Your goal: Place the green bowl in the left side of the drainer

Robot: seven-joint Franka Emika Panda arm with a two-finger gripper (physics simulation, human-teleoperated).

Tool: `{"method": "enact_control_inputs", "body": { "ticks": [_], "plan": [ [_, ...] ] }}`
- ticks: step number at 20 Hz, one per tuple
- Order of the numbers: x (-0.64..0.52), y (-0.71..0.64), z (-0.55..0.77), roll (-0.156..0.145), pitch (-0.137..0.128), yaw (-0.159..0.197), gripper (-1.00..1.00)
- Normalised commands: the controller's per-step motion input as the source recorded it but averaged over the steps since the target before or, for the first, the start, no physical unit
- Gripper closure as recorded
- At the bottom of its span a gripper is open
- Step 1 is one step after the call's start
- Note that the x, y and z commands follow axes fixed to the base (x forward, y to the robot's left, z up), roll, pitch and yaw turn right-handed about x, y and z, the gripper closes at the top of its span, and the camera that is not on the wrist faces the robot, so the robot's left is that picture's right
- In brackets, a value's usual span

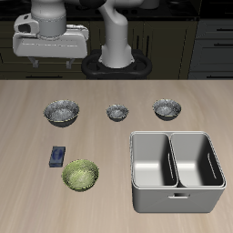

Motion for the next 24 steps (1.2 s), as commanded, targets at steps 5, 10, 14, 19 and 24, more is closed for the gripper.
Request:
{"method": "enact_control_inputs", "body": {
  "ticks": [5, 10, 14, 19, 24],
  "plan": [
    [0.21, -0.17, 0.03, -0.041, -0.005, 0.013, -1.0],
    [0.29, -0.07, 0.03, -0.035, -0.018, -0.004, -1.0],
    [0.26, -0.01, 0.09, -0.004, -0.023, -0.012, -1.0],
    [0.23, -0.02, 0.15, -0.01, -0.02, 0.001, -1.0],
    [0.24, -0.01, 0.12, -0.009, -0.013, -0.009, -1.0]
  ]
}}
